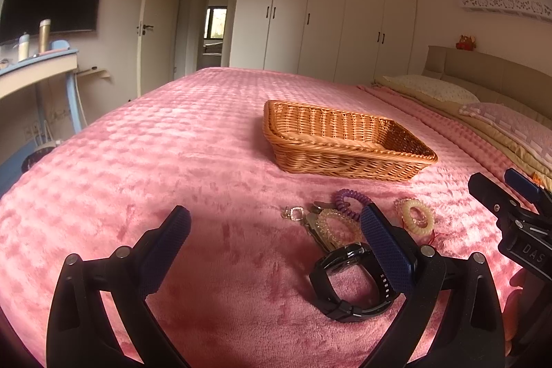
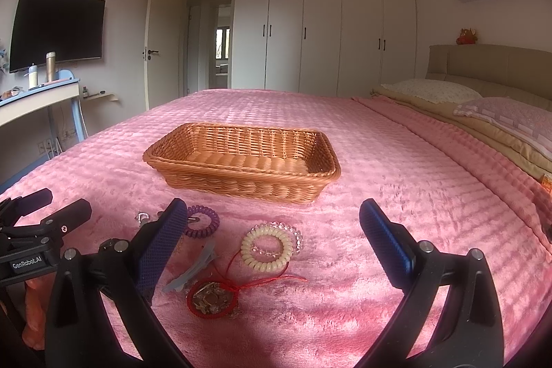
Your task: Organize jewelry
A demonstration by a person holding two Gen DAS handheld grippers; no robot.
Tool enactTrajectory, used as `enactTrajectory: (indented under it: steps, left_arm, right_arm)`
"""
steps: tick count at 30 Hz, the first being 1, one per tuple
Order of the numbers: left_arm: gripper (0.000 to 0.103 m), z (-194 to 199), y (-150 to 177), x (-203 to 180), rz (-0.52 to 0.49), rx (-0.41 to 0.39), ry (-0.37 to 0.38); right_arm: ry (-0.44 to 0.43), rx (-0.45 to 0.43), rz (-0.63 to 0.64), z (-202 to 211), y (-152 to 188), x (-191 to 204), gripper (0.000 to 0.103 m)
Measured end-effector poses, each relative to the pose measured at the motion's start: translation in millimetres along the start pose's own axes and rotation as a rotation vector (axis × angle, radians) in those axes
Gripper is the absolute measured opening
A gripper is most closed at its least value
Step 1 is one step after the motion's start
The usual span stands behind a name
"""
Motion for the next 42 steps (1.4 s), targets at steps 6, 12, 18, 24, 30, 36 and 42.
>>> enactTrajectory:
  steps: [6, 12, 18, 24, 30, 36, 42]
  left_arm:
    - [0.096, 0, -1, 2, 0.009, 0.004, 0.005]
    - [0.096, 0, -1, 2, 0.009, 0.002, 0.005]
    - [0.096, -3, 0, 2, 0.014, 0.014, 0.012]
    - [0.096, -2, -1, 14, 0.073, 0.023, 0.052]
    - [0.084, 5, 2, 41, 0.182, 0.108, 0.184]
    - [0.069, 1, 15, 17, 0.192, 0.254, 0.320]
    - [0.047, -23, 36, -10, 0.190, 0.403, 0.346]
  right_arm:
    - [-0.002, 0.005, 0.001, -1, 1, 0, 0.095]
    - [-0.002, 0.005, 0.005, -1, 1, 2, 0.095]
    - [-0.002, 0.003, 0.005, -1, 2, 3, 0.095]
    - [0.038, 0.015, -0.032, -6, 0, -8, 0.095]
    - [0.008, 0.121, -0.131, -23, 1, -32, 0.074]
    - [0.000, 0.267, -0.187, -42, 9, -54, 0.047]
    - [-0.037, 0.421, -0.201, -62, 22, -62, 0.033]
Point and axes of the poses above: each gripper's, at about its wrist camera, not at the fingertips, and z roughly against the way its jaws point, x to its left, y to its underside, the point moved 4 cm from there along -z, roughly the way its jaws point, and after that the axes turned 8 degrees about -z, right-handed, at the moved point
